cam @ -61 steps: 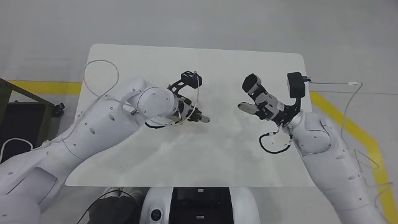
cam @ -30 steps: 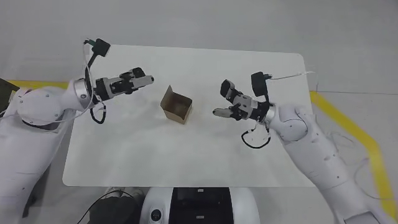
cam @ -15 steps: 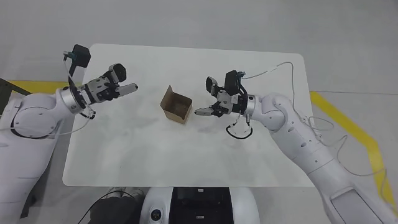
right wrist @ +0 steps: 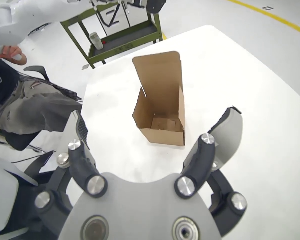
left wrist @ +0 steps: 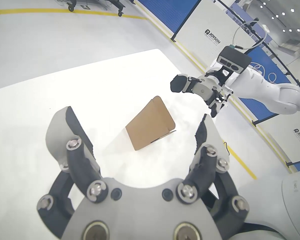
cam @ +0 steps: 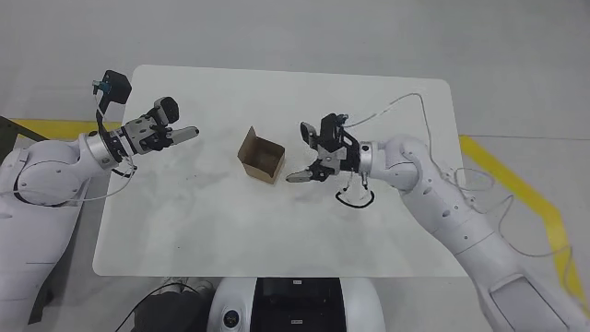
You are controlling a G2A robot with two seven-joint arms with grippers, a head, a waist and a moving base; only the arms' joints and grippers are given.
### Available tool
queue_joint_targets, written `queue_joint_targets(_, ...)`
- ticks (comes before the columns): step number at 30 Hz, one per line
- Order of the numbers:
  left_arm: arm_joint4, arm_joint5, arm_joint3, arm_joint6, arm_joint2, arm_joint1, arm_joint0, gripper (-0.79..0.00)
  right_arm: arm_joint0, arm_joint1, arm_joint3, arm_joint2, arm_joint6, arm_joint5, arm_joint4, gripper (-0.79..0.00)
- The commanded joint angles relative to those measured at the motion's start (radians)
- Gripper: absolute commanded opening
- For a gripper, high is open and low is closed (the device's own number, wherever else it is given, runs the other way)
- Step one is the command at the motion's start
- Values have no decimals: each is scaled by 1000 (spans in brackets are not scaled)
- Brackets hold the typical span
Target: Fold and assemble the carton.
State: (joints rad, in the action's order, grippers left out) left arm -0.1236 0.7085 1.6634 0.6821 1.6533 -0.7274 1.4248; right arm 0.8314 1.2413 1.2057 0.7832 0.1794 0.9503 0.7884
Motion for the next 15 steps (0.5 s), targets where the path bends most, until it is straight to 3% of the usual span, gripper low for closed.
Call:
queue_joint_targets(1, 0, 0, 0, 0, 0, 0, 0, 0, -19, 15, -52, -24, -27, 3, -6, 0)
queue_joint_targets(6, 0, 0, 0, 0, 0, 0, 0, 0, -81, 55, -159, -88, -90, 25, 60, 0)
queue_joint_targets(15, 0, 0, 0, 0, 0, 0, 0, 0, -173, 143, -352, -217, -307, 62, 190, 0)
